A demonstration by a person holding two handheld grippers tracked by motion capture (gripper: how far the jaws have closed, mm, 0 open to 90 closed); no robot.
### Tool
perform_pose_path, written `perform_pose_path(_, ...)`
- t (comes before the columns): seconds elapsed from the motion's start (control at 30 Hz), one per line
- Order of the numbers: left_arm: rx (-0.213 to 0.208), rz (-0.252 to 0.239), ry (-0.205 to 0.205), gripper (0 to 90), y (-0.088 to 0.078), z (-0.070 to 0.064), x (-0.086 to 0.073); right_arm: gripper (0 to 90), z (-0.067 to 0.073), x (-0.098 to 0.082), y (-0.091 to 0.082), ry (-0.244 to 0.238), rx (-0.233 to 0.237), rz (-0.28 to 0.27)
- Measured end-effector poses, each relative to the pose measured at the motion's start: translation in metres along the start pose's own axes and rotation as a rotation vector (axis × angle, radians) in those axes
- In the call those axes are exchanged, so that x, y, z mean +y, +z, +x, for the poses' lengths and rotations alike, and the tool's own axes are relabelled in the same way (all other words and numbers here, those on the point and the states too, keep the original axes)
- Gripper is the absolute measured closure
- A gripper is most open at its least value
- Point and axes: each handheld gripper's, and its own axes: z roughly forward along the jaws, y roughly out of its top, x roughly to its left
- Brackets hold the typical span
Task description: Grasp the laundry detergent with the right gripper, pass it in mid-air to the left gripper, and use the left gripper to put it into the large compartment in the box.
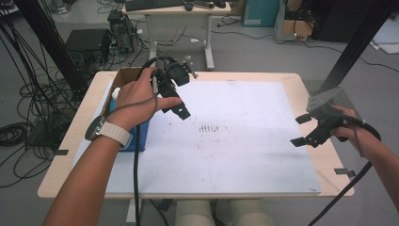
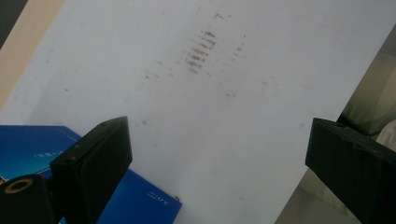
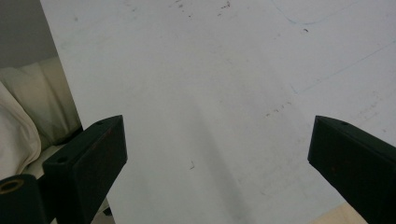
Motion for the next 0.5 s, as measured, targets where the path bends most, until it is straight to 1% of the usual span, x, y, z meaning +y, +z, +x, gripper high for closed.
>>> perform_pose_path(0.1, 0.000, -0.007, -0.004, 7.5, 0.0019, 0.0001, -0.0019, 4.6, -0.0004, 0.0003, 0.0005, 0.001, 0.000, -0.001)
perform_pose_path(0.13, 0.001, 0.000, 0.000, 7.5, 0.0014, 0.0005, -0.0022, 4.6, -0.0004, 0.0002, 0.0007, 0.001, 0.001, -0.002)
perform_pose_path(0.2, -0.004, -0.015, -0.006, 7.5, 0.0023, 0.0001, -0.0027, 4.6, -0.0002, 0.0001, 0.0012, -0.002, 0.002, 0.000)
perform_pose_path(0.3, 0.000, -0.004, 0.001, 7.6, 0.0019, -0.0002, -0.0031, 4.6, -0.0001, -0.0005, 0.0016, -0.001, 0.002, 0.003)
perform_pose_path(0.33, -0.002, -0.015, -0.003, 7.6, 0.0025, -0.0005, -0.0031, 4.6, 0.0001, -0.0008, 0.0019, 0.002, 0.002, -0.001)
perform_pose_path(0.43, -0.001, -0.021, -0.010, 7.6, 0.0020, -0.0002, -0.0038, 4.6, 0.0009, -0.0012, 0.0020, 0.001, 0.003, 0.000)
perform_pose_path(0.47, 0.000, -0.012, -0.006, 7.6, 0.0013, 0.0002, -0.0041, 4.6, 0.0008, -0.0011, 0.0016, -0.002, 0.003, 0.005)
perform_pose_path(0.5, -0.004, -0.023, -0.009, 7.6, 0.0019, 0.0000, -0.0042, 4.6, 0.0007, -0.0010, 0.0015, -0.002, 0.002, 0.006)
